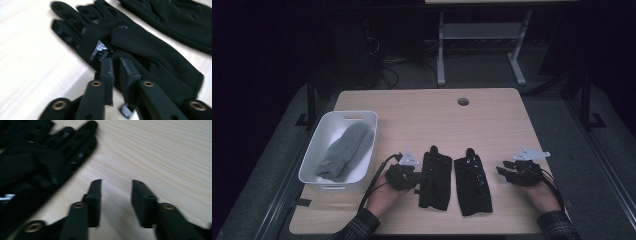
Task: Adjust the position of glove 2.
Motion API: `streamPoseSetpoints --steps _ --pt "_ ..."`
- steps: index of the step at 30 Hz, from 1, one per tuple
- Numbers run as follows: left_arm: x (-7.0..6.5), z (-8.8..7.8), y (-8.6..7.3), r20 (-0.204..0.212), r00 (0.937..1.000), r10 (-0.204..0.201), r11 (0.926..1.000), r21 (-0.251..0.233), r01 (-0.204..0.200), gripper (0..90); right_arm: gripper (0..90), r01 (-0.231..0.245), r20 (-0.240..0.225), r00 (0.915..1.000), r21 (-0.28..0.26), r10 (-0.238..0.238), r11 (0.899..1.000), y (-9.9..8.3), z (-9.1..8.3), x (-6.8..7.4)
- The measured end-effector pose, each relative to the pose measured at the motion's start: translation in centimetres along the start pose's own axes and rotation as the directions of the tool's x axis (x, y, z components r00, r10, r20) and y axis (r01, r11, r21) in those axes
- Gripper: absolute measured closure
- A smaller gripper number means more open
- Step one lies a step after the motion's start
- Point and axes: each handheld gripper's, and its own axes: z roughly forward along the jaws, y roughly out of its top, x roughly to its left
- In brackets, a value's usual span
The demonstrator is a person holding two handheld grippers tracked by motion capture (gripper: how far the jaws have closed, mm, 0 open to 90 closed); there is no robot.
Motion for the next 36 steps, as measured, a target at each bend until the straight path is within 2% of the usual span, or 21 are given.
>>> streamPoseSetpoints --steps 4,7,10,14,17,20,27,32,36 --pt "0.9 0.5 0.2 -0.010 0.9997 -0.022 0.9997 -0.006 0.022 64.9 89.4 0.032 -0.086 0.9958 0.011 -0.031 0.999 0.6 -0.1 1.4" --pt "1.3 1.1 0.4 -0.014 0.9989 -0.044 0.9990 -0.007 0.044 59.7 90.0 0.054 -0.153 0.9869 0.016 -0.051 0.998 1.0 0.0 2.6" --pt "1.4 1.7 0.5 -0.017 0.9984 -0.053 0.9986 -0.007 0.053 59.3 90.0 0.082 -0.185 0.9799 0.025 -0.076 0.996 1.3 0.4 3.6" --pt "1.4 2.3 0.5 -0.017 0.9986 -0.051 0.9987 0.006 0.051 59.7 90.0 0.090 -0.200 0.9766 0.045 -0.079 0.995 1.4 1.0 4.1" --pt "1.2 2.7 0.5 -0.025 0.9989 -0.041 0.9991 0.011 0.041 62.8 90.0 0.085 -0.211 0.9749 0.061 -0.070 0.995 1.4 1.3 4.1" --pt "1.1 2.9 0.4 -0.021 0.9987 -0.048 0.9989 0.004 0.048 67.3 90.0 0.083 -0.221 0.9729 0.063 -0.067 0.995 1.3 1.4 4.1" --pt "1.1 2.9 0.3 -0.001 0.9982 -0.061 0.9980 -0.015 0.061 85.6 89.9 0.089 -0.241 0.9679 0.070 -0.070 0.994 1.4 1.4 4.4" --pt "1.7 2.3 0.2 0.027 0.9942 -0.104 0.9940 -0.029 0.105 87.0 89.9 0.102 -0.252 0.9644 0.070 -0.082 0.992 1.5 1.5 4.8" --pt "1.9 1.3 0.0 0.047 0.9866 -0.156 0.9854 -0.062 0.159 87.0 90.0 0.097 -0.251 0.9651 0.074 -0.076 0.993 1.5 1.5 4.9"
